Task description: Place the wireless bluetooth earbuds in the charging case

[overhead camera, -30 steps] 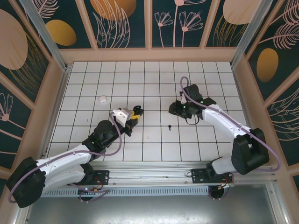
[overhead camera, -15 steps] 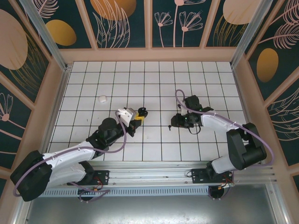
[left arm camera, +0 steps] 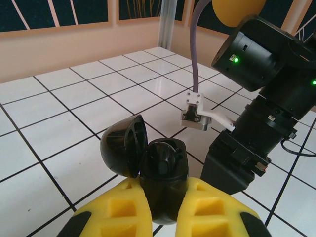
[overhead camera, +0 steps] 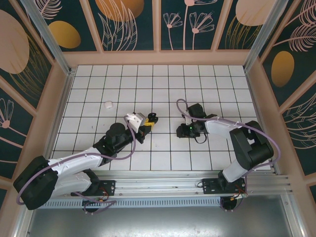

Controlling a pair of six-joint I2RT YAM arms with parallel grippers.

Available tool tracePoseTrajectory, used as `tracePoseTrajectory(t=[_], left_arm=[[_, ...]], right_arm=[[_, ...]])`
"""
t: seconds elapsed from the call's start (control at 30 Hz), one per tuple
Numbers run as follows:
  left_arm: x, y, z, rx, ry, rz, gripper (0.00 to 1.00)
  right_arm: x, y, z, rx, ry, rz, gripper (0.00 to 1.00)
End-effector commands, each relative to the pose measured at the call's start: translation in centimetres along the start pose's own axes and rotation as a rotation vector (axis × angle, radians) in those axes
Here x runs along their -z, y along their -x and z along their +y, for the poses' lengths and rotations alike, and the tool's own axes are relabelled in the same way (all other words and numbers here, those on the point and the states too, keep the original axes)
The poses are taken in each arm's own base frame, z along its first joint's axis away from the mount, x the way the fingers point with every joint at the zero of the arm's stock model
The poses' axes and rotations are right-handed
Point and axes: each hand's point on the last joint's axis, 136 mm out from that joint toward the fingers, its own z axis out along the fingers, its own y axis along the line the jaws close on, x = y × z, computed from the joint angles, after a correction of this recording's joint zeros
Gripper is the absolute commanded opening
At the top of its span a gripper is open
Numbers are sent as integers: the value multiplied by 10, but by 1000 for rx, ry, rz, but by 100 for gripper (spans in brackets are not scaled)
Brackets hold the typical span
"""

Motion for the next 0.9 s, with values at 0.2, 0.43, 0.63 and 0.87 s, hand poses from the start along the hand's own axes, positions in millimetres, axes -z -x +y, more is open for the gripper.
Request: tracePoseTrajectory(t=[0.2, 0.43, 0.63, 0.87], left_arm=[[1, 22, -2, 4, -10, -60, 0], [2, 20, -1, 3, -4, -58, 0], [5, 19, 0, 1, 4, -61, 0], [5, 20, 0, 4, 2, -63, 0]], right_arm=[[-16, 1, -3, 16, -87, 31, 36], [-18, 9, 1, 12, -106, 19, 34], [-12, 18, 11, 24, -124, -9, 33], [-16, 17, 10, 7, -151, 2, 32]])
